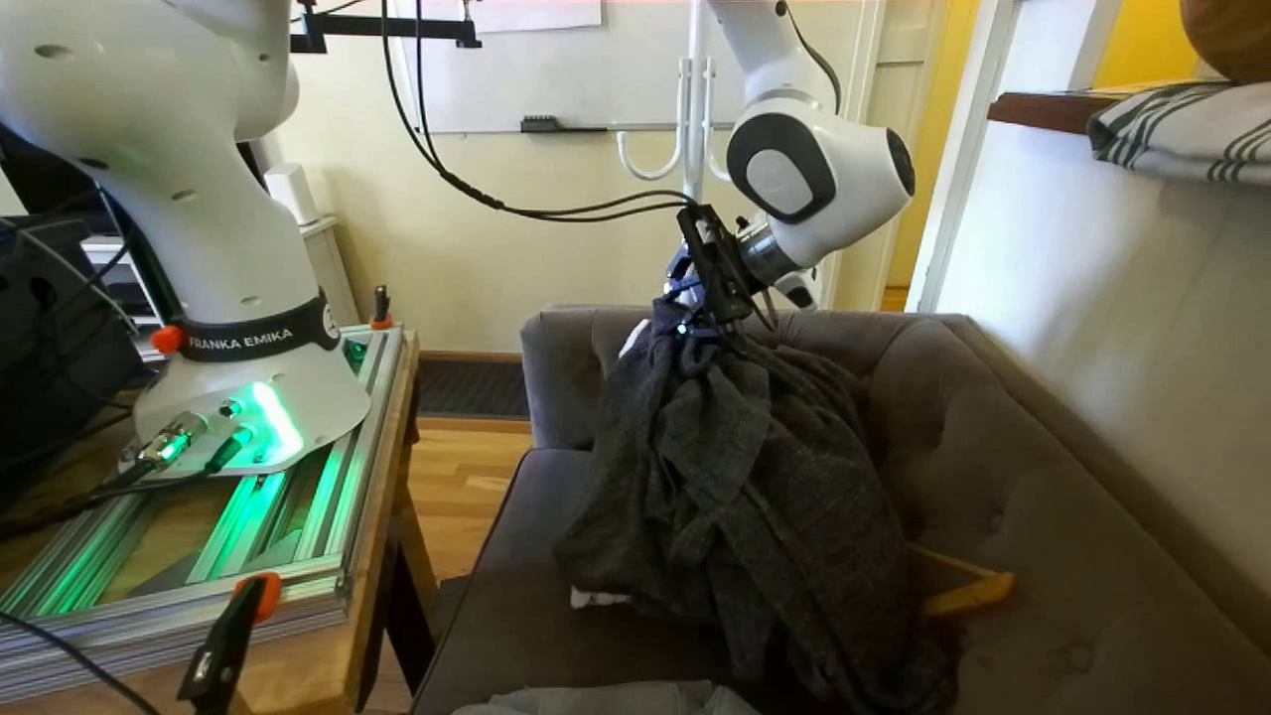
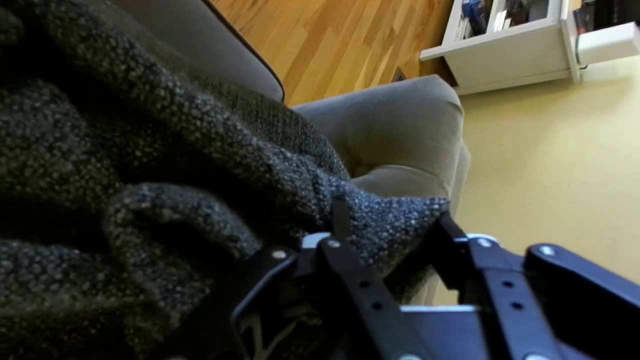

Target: Move the grey cloth to the left.

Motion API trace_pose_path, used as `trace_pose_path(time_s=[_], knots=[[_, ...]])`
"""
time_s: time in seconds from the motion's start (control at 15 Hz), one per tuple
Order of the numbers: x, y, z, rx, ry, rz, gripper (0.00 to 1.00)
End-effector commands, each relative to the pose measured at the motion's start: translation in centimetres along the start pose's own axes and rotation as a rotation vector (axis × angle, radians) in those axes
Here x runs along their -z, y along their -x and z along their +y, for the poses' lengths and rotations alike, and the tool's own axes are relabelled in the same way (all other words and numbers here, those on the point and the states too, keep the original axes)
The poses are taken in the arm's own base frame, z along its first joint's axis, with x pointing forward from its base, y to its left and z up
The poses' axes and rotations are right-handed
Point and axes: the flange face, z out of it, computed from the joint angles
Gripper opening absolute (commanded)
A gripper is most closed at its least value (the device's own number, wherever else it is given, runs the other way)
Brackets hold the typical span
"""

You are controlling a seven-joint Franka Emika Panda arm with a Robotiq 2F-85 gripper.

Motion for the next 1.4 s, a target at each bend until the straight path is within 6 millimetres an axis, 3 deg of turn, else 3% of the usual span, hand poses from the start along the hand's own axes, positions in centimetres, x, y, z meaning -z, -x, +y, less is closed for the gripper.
trace_pose_path(time_s=[0.0,0.27,0.53,1.13,1.2,1.33], knots=[[4.2,3.6,0.1,-0.009,-0.051,0.011,0.74],[9.2,7.8,1.5,-0.162,-0.025,0.152,1.00],[11.4,10.5,1.9,-0.294,0.129,0.271,1.00],[13.5,14.7,-0.9,-0.589,0.367,0.538,1.00],[13.8,13.0,0.3,-0.518,0.322,0.501,1.00],[14.0,13.9,-0.2,-0.562,0.342,0.525,1.00]])
